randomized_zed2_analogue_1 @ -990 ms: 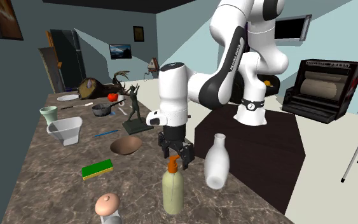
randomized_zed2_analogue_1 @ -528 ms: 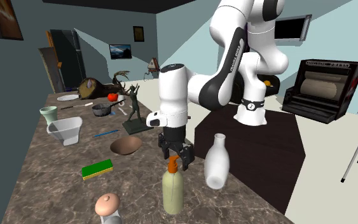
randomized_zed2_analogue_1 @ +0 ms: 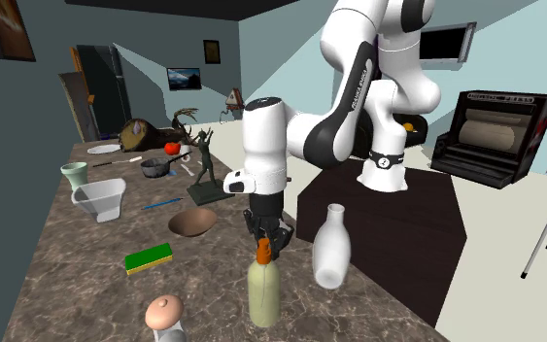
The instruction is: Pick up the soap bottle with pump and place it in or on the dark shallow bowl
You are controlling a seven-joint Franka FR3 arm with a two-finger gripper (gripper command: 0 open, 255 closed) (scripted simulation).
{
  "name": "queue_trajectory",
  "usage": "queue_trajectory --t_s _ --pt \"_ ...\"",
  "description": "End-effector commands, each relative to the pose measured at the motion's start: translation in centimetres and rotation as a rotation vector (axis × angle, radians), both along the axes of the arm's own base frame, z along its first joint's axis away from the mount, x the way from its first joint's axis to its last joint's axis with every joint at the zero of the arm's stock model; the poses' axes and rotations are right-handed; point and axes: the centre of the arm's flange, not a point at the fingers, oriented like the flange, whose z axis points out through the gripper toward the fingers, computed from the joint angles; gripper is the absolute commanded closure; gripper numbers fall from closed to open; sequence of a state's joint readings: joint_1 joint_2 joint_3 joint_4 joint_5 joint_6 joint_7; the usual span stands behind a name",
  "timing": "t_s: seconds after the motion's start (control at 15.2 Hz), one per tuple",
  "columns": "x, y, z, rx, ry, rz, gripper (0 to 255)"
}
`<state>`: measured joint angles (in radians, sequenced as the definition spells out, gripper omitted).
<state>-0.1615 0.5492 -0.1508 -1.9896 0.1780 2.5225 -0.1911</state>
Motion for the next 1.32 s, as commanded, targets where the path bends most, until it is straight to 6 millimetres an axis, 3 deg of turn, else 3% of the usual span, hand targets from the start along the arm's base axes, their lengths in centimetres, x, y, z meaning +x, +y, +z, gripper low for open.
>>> queue_trajectory --t_s 0.0,1.25 --pt "0.0 0.0 0.0 0.0 0.0 0.0 255" --pt "0.0 0.0 9.5 0.0 0.0 0.0 255"
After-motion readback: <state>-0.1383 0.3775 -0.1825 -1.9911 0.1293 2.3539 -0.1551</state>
